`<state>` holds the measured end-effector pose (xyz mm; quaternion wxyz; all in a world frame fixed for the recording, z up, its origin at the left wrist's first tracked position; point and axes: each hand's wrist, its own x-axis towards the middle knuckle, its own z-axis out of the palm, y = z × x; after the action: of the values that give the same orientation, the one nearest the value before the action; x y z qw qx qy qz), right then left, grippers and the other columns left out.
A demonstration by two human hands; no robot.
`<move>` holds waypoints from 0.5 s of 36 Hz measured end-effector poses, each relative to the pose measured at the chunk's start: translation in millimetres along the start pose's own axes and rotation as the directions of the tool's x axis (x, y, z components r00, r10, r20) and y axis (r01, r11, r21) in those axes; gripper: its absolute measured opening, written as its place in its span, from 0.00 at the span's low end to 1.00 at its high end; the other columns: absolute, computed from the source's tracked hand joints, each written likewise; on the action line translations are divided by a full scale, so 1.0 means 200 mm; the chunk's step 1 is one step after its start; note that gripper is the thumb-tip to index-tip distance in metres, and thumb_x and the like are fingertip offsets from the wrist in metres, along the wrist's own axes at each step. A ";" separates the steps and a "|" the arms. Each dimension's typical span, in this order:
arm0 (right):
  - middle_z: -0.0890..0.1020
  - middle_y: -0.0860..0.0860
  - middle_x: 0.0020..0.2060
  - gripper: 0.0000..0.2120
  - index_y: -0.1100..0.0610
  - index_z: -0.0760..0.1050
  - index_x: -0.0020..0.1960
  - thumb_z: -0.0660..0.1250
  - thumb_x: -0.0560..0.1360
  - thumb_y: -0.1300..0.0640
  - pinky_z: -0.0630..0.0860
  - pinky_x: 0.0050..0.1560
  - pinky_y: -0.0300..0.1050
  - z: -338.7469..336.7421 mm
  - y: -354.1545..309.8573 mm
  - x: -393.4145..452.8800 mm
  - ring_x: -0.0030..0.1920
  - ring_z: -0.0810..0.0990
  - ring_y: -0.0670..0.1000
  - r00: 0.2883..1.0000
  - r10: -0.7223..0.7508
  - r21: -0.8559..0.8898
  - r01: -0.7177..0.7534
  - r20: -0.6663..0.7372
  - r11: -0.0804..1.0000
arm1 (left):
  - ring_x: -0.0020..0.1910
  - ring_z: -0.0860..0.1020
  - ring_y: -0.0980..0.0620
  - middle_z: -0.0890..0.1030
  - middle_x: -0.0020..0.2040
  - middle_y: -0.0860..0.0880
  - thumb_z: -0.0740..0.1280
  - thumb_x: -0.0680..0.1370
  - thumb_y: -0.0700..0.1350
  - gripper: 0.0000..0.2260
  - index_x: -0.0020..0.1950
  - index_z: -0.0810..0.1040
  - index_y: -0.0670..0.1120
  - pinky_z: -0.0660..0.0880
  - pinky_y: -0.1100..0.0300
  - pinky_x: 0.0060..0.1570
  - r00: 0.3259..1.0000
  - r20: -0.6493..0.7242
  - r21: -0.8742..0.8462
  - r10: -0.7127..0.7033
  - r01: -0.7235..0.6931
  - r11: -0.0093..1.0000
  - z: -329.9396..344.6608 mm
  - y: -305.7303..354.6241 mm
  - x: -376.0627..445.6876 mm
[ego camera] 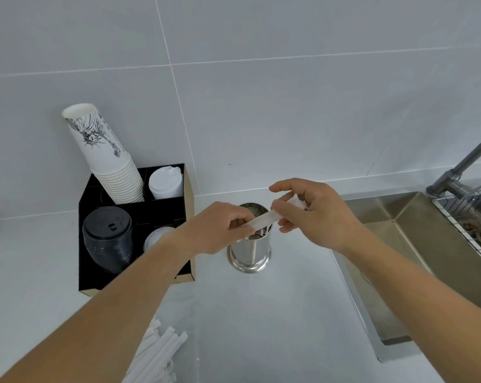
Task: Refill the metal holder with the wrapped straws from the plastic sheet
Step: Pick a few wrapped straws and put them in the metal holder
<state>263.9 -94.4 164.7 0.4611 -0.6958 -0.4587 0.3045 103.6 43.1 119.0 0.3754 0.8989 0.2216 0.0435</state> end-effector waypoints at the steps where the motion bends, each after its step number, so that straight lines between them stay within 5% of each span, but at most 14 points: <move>1: 0.83 0.49 0.37 0.06 0.51 0.80 0.51 0.69 0.75 0.58 0.83 0.45 0.53 0.00 0.01 0.01 0.33 0.85 0.52 1.000 -0.009 -0.021 0.009 -0.019 1.000 | 0.27 0.68 0.59 0.73 0.27 0.59 0.66 0.78 0.46 0.05 0.45 0.81 0.49 0.65 0.68 0.30 1.000 -0.005 0.014 0.002 -0.002 1.000 0.00 -0.01 0.01; 5: 0.82 0.50 0.31 0.02 0.53 0.81 0.44 0.69 0.74 0.59 0.80 0.40 0.49 -0.01 0.03 0.03 0.32 0.85 0.48 0.997 -0.022 -0.131 0.011 -0.079 0.991 | 0.29 0.67 0.57 0.72 0.31 0.55 0.65 0.78 0.47 0.06 0.43 0.79 0.50 0.64 0.65 0.32 1.000 -0.016 0.082 -0.010 0.012 0.997 0.03 -0.05 0.07; 8: 0.79 0.47 0.28 0.03 0.53 0.82 0.42 0.70 0.73 0.59 0.77 0.33 0.45 0.00 0.05 0.06 0.34 0.84 0.54 0.995 -0.047 -0.213 0.028 -0.084 0.977 | 0.30 0.68 0.56 0.73 0.32 0.55 0.66 0.78 0.47 0.05 0.44 0.79 0.51 0.65 0.64 0.32 1.000 -0.008 0.107 -0.025 0.026 0.994 0.05 -0.06 0.12; 11: 0.80 0.48 0.29 0.04 0.53 0.82 0.43 0.69 0.73 0.59 0.75 0.32 0.45 0.02 0.10 0.09 0.31 0.80 0.49 0.994 -0.099 -0.369 0.079 -0.036 0.926 | 0.29 0.68 0.56 0.73 0.31 0.55 0.66 0.77 0.46 0.07 0.39 0.77 0.51 0.64 0.63 0.32 0.999 0.034 0.176 -0.037 0.031 0.984 0.05 -0.08 0.16; 14: 0.76 0.45 0.26 0.05 0.54 0.83 0.42 0.69 0.73 0.60 0.68 0.30 0.34 0.04 0.13 0.13 0.30 0.74 0.42 0.990 -0.135 -0.448 0.135 0.033 0.884 | 0.29 0.68 0.57 0.72 0.30 0.56 0.67 0.76 0.46 0.13 0.33 0.71 0.56 0.63 0.63 0.32 0.996 0.067 0.230 -0.052 0.035 0.972 0.06 -0.10 0.20; 18: 0.80 0.50 0.30 0.06 0.55 0.83 0.43 0.67 0.73 0.61 0.65 0.30 0.36 0.08 0.18 0.19 0.28 0.71 0.47 0.984 -0.139 -0.526 0.178 0.113 0.832 | 0.29 0.69 0.59 0.70 0.28 0.57 0.68 0.75 0.44 0.18 0.29 0.66 0.58 0.63 0.65 0.33 0.995 0.086 0.245 -0.053 0.030 0.969 0.08 -0.12 0.26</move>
<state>278.6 -59.1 125.1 0.2568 -0.7448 -0.5973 0.1499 144.8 69.8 87.4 0.2729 0.9344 0.2264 -0.0334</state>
